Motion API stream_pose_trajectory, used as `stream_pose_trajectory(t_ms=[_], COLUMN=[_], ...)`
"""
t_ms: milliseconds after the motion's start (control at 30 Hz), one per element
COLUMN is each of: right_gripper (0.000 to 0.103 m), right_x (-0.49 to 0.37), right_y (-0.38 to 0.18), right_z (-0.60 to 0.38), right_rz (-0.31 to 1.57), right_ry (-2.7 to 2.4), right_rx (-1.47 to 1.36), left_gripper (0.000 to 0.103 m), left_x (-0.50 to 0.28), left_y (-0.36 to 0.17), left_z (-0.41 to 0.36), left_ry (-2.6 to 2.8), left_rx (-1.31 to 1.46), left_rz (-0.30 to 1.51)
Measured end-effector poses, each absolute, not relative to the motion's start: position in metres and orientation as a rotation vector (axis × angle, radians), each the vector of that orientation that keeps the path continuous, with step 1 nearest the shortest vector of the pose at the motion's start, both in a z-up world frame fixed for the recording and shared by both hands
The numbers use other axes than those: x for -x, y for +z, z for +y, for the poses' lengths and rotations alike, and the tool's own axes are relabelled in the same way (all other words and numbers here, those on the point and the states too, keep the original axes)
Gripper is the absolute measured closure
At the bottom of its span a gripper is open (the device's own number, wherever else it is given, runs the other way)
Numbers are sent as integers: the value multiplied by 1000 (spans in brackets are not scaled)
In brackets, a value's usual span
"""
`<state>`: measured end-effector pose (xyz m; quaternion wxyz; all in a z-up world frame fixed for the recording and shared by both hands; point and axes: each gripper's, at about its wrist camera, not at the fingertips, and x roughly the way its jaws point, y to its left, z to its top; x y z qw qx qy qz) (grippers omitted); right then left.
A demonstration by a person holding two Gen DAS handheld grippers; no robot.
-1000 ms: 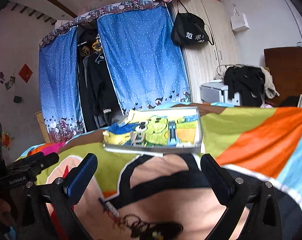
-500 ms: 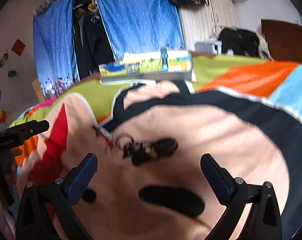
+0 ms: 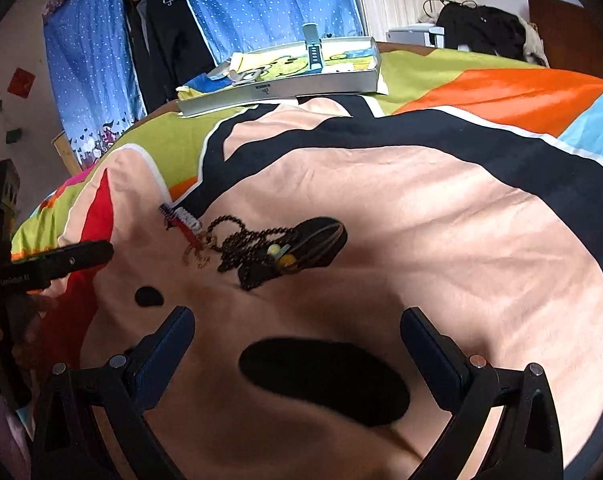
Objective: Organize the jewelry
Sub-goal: 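Move both tools back to the bead bracelets and red chain, then grasp the red chain with the left tool while the right tool grasps a beaded earring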
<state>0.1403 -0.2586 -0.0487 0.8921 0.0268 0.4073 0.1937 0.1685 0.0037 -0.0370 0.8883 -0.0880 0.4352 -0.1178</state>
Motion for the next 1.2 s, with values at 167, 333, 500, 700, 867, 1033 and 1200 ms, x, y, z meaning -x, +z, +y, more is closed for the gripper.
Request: stream_pose_trajectory(t_ms=[167, 333, 500, 700, 867, 1033, 1200], right_gripper=[33, 51, 60, 78, 99, 100, 100], right_x=[-174, -202, -219, -230, -225, -207, -195], right_y=[-55, -64, -75, -85, -83, -57, -21], right_z=[-260, -258, -253, -249, -249, -250, -247], right_rz=[903, 955, 993, 1036, 1026, 924, 828], right_ry=[405, 400, 386, 385, 378, 383, 417], right_rx=[-91, -129, -129, -143, -142, -104, -78], left_gripper=[8, 19, 46, 97, 101, 102, 102], left_x=[-195, -217, -238, -249, -229, -201, -184], left_y=[-47, -57, -66, -84, -75, -51, -26], left_z=[-3, -7, -14, -11, -3, -2, -1], left_ry=[-228, -209, -170, -120, -116, -173, -219], left_rx=[246, 313, 322, 379, 385, 338, 320], left_rz=[946, 978, 1017, 1123, 1087, 1043, 1003])
